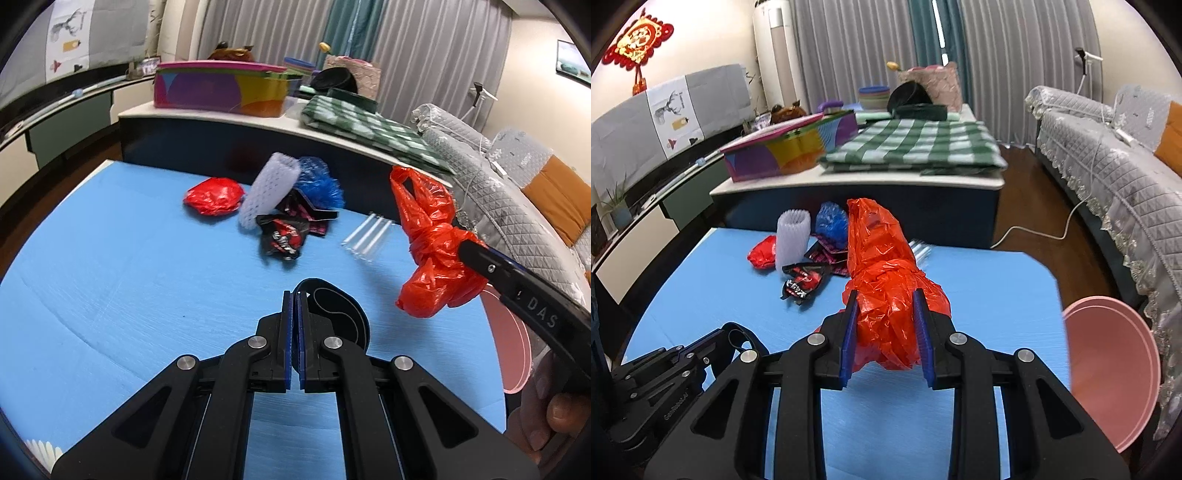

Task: Collect trash
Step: 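Carry the strap and red bag over the pink bin and open both tools, then move both open tools back to the trash on the table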

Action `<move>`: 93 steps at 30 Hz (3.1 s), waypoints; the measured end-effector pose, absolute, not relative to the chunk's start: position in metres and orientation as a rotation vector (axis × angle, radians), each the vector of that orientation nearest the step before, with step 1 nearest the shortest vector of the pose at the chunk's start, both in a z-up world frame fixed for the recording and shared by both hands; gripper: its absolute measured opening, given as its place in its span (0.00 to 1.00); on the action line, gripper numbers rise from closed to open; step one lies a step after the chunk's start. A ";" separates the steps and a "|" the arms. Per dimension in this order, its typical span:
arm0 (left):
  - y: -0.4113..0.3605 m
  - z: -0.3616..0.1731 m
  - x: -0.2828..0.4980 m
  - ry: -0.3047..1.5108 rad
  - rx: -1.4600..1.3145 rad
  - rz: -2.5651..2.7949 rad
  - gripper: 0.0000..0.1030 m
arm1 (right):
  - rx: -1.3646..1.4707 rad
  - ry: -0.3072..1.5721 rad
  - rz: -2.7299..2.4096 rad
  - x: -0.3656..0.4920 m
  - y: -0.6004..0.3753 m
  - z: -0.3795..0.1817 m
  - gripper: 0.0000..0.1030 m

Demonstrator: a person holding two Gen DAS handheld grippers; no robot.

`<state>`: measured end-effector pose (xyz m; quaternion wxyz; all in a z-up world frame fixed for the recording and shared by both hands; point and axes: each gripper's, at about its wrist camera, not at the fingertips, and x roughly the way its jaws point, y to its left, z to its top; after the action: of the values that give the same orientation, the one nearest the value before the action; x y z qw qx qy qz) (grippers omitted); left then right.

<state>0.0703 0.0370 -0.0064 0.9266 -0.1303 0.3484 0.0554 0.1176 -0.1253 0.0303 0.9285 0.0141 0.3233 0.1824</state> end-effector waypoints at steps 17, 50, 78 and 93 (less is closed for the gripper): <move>-0.037 0.009 0.070 0.691 -0.181 0.006 0.02 | 0.077 0.596 0.251 0.090 -0.212 0.056 0.28; -0.208 0.021 0.124 0.672 -0.018 -0.286 0.02 | 0.209 0.553 -0.051 0.091 -0.377 0.059 0.28; -0.250 -0.003 0.157 0.781 -0.013 -0.423 0.22 | 0.268 0.594 -0.106 0.101 -0.403 0.047 0.48; -0.225 0.006 0.143 0.781 -0.012 -0.386 0.38 | 0.255 0.569 -0.081 0.096 -0.389 0.062 0.48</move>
<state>0.1427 -0.2249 0.0062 0.9065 -0.0057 0.3784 -0.1869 0.0964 -0.3893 0.0624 0.9511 0.1252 0.2796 -0.0397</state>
